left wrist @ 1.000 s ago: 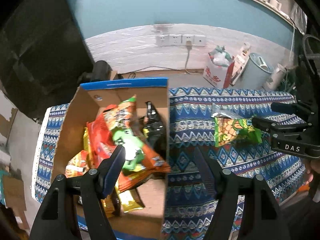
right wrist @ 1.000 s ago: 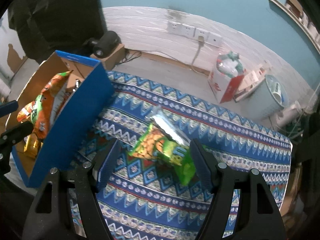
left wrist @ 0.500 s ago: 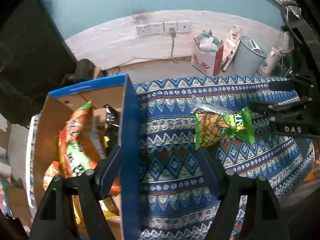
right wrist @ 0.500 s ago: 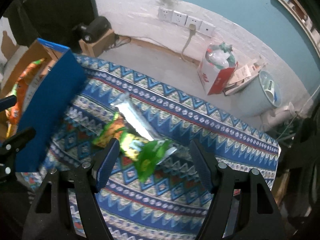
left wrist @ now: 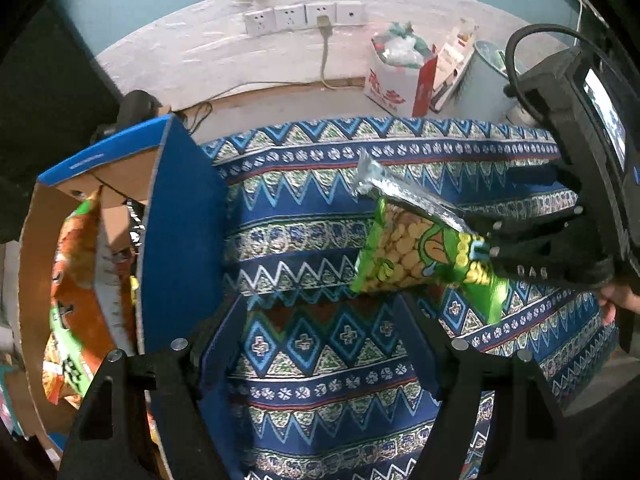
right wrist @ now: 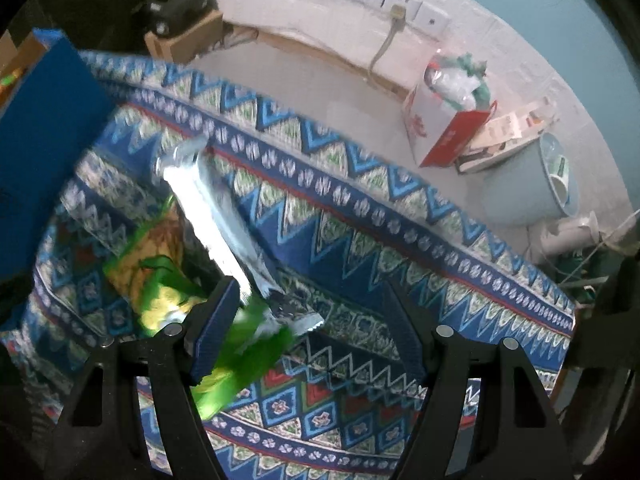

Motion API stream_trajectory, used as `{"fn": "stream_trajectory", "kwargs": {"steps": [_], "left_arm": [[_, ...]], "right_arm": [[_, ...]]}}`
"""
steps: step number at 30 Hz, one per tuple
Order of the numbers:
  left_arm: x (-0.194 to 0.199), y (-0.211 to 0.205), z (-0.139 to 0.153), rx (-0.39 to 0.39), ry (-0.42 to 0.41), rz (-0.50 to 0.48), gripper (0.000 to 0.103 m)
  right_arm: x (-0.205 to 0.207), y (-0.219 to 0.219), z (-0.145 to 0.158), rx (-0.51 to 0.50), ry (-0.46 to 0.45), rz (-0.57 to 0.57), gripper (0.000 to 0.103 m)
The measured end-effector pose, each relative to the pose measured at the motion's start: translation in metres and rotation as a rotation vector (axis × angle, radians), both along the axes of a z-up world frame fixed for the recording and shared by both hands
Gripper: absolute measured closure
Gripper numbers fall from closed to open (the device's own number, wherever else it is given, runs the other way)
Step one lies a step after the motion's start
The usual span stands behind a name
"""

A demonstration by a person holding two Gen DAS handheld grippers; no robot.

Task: Organize snacks
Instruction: 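Grasp the green peanut bag with the left tool while the right tool grasps the silver bar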

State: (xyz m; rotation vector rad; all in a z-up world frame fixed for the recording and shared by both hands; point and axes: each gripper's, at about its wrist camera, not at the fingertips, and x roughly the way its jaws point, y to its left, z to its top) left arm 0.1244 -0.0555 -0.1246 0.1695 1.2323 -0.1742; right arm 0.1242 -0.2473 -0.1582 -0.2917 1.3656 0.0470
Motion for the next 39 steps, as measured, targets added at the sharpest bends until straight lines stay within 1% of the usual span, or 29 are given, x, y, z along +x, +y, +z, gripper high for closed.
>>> {"fn": "stream_trajectory", "kwargs": {"steps": [4, 7, 12, 16, 18, 19, 20, 21, 22, 23, 24, 25, 28, 31, 34, 39], "left_arm": [[0.001, -0.005, -0.006, -0.003, 0.022, -0.004, 0.026], [0.001, -0.007, -0.008, -0.006, 0.031, -0.005, 0.026], [0.002, -0.009, -0.012, 0.000, 0.038, 0.005, 0.026], [0.005, -0.008, -0.017, -0.019, 0.062, 0.025, 0.026], [0.006, -0.008, -0.019, -0.039, 0.074, 0.040, 0.026], [0.007, -0.007, -0.019, -0.047, 0.079, 0.046, 0.026], [0.007, -0.007, -0.020, -0.059, 0.086, 0.054, 0.025], [0.007, -0.007, -0.020, -0.067, 0.090, 0.059, 0.025], [0.008, -0.008, -0.021, -0.075, 0.097, 0.065, 0.025], [0.008, -0.008, -0.022, -0.084, 0.104, 0.072, 0.025], [0.009, -0.009, -0.022, -0.089, 0.110, 0.078, 0.025], [0.009, -0.010, -0.022, -0.094, 0.116, 0.084, 0.025], [0.010, -0.014, -0.022, -0.116, 0.136, 0.108, 0.025], [0.011, -0.021, -0.021, -0.134, 0.138, 0.122, 0.025], [0.012, -0.030, -0.020, -0.148, 0.138, 0.137, 0.022], [0.017, -0.047, -0.026, -0.165, 0.150, 0.155, 0.022]], "right_arm": [[-0.012, 0.005, -0.010, 0.080, 0.063, 0.013, 0.031], [-0.014, 0.009, -0.015, 0.097, 0.073, 0.021, 0.031], [-0.001, 0.008, -0.021, 0.101, 0.038, -0.004, 0.031], [0.008, -0.002, -0.027, 0.154, 0.019, -0.037, 0.031], [0.010, -0.005, -0.031, 0.181, 0.024, -0.045, 0.032], [0.011, -0.007, -0.032, 0.193, 0.029, -0.049, 0.040], [0.011, -0.008, -0.033, 0.204, 0.036, -0.053, 0.045], [0.009, -0.009, -0.034, 0.204, 0.041, -0.057, 0.055], [0.009, -0.010, -0.034, 0.190, 0.034, -0.051, 0.061], [0.007, -0.009, -0.034, 0.181, 0.036, -0.043, 0.064], [0.005, -0.009, -0.034, 0.173, 0.035, -0.041, 0.070], [0.001, -0.009, -0.034, 0.165, 0.035, -0.045, 0.072], [-0.009, -0.014, -0.033, 0.142, 0.031, -0.075, 0.072], [-0.025, -0.028, -0.034, 0.121, 0.030, -0.117, 0.072], [-0.040, -0.041, -0.034, 0.113, 0.034, -0.145, 0.072], [-0.066, -0.067, -0.033, 0.117, 0.043, -0.202, 0.072]]}}
